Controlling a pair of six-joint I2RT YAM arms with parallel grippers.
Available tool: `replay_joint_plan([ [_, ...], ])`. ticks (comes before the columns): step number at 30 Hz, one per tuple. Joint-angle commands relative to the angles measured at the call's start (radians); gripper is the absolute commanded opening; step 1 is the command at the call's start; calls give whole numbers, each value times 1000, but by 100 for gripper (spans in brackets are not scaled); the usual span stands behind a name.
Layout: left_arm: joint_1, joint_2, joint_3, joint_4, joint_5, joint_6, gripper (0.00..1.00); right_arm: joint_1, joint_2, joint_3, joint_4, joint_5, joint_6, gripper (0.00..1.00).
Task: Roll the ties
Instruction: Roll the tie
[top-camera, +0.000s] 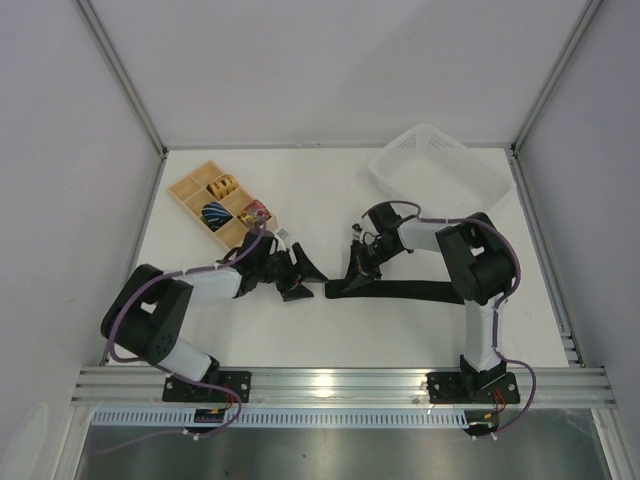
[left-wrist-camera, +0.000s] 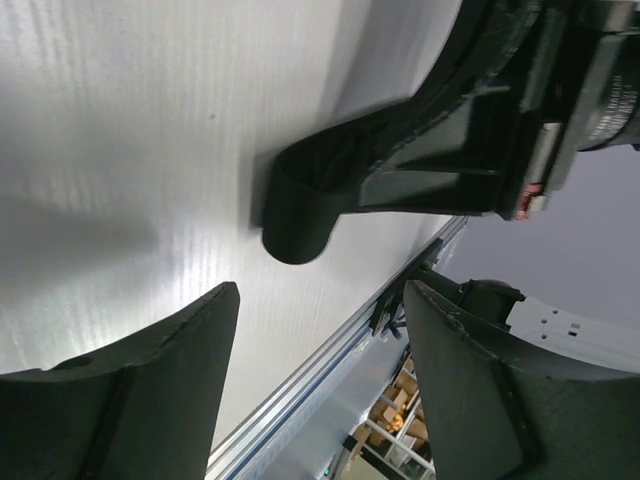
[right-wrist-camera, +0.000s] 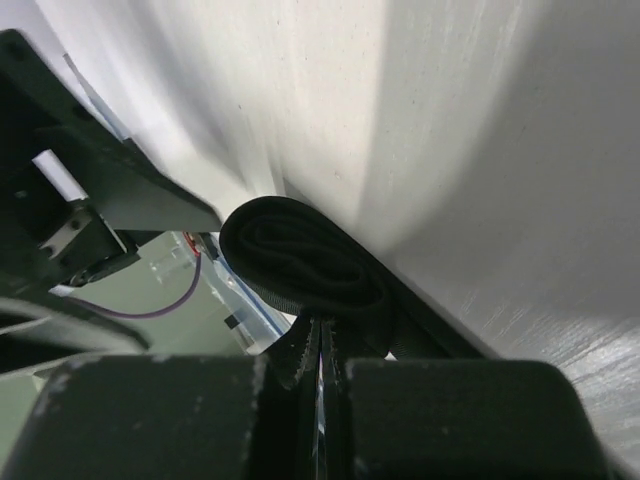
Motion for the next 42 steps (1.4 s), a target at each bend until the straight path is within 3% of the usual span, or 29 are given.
replay_joint_plan([
  [1,7,57,11,61,29,10,72,-13,32,-16,46,31,-26,0],
  [14,-7,157,90,130,20,93,66,-34,75,-10,46,20,-43,0],
  [27,-88,242,172,9,-43,125,60,-36,62,7,42,18,-36,0],
  [36,-97,278,177,20,-51,113,35,-34,58,15,26,23,-37,0],
  [40,-97,260,197,-42,-78,157,1,-29,47,19,13,35,-43,0],
  [42,-99,243,202,-88,-91,185,0,-25,36,25,2,46,-51,0],
])
